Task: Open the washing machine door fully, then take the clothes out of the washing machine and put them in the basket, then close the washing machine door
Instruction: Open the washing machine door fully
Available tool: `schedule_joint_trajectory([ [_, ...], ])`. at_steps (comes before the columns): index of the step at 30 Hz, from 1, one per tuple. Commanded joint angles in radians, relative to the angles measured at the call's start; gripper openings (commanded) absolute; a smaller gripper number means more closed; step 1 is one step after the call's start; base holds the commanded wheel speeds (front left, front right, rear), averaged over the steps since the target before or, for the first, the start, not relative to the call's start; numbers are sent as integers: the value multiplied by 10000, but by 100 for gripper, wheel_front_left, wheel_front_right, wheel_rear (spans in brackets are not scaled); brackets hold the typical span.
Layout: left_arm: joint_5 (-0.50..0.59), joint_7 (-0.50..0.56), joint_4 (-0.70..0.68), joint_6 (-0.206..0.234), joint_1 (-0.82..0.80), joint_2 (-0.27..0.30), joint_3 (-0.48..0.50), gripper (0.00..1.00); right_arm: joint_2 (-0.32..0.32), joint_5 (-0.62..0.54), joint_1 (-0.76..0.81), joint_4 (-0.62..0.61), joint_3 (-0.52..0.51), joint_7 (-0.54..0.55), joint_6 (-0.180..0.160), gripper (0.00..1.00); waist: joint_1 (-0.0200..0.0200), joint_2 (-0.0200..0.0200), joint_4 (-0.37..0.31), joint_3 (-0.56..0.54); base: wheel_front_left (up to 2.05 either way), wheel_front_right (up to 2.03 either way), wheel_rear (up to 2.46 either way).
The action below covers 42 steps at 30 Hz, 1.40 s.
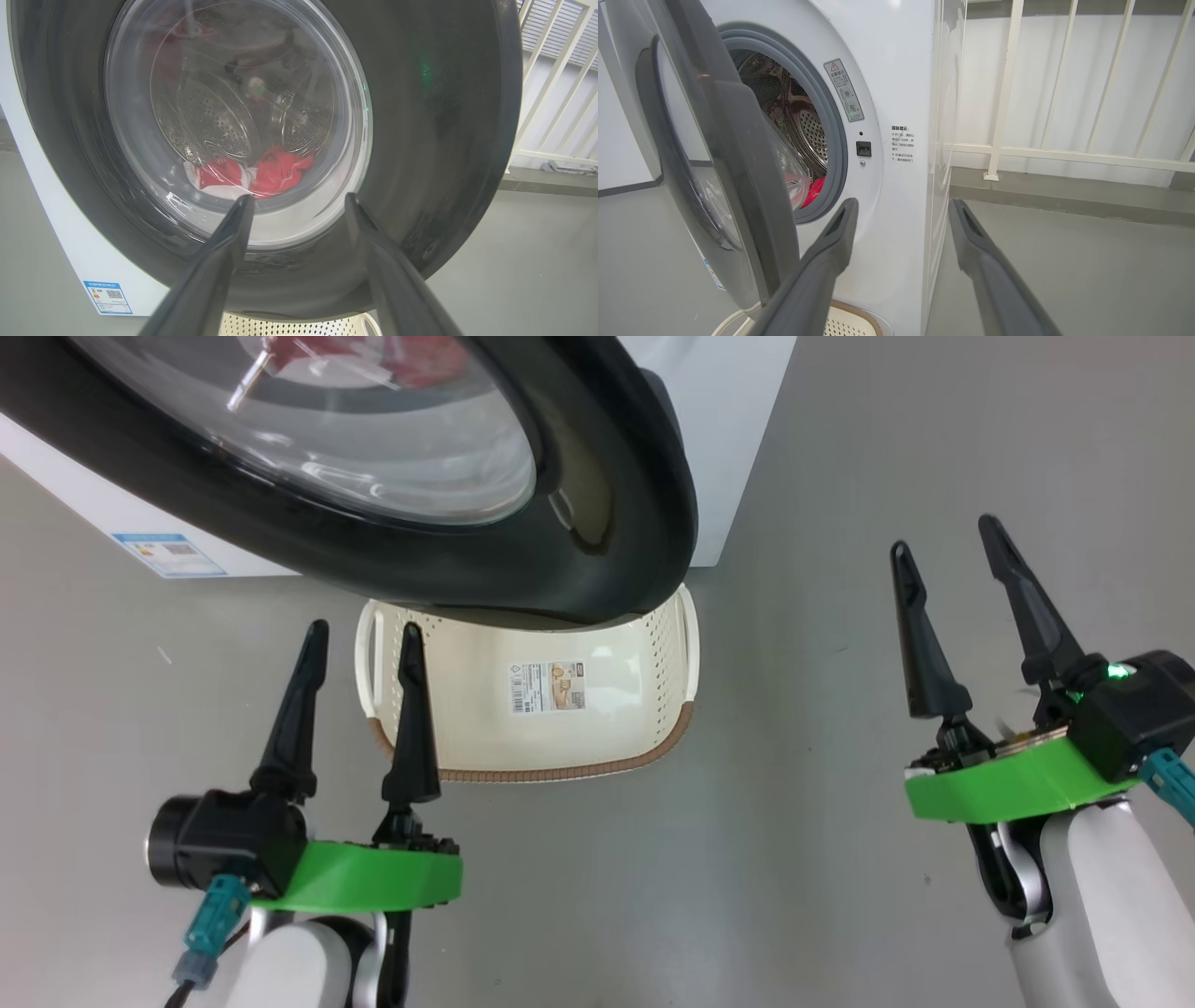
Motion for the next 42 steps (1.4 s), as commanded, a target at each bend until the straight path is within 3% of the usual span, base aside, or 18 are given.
schedule_joint_trajectory([
  [1, 163, -92, -260, -39, 107, 117, 349, 100, 63, 89, 253, -362, 254, -58, 46, 100, 0, -1, -9, -9, 0, 0, 0],
  [22, 130, -92, -224, -50, 239, 116, 391, 100, 65, 494, 609, -439, 331, -58, 46, 100, 0, -1, -17, -97, 0, 0, 0],
  [25, 105, -92, -204, -53, 242, 116, 361, 100, 66, 597, 521, -369, 364, -58, 46, 13, 0, -1, 11, -114, 0, 0, 0],
  [26, 97, -92, -201, -53, 240, 116, 350, 100, 66, 625, 474, -335, 374, -58, 46, 0, 0, -1, 23, -118, 0, 0, 0],
  [32, 71, -92, -190, -60, 231, 116, 273, 100, 66, 1574, -29, 64, 518, -59, 46, 0, 0, -1, 121, -114, 0, 0, 0],
  [42, -2, -92, -152, -39, 222, 116, 64, 100, 66, 5587, -1440, 1181, 1027, 669, 46, 0, 0, -1, 412, -54, 0, 0, 0],
])
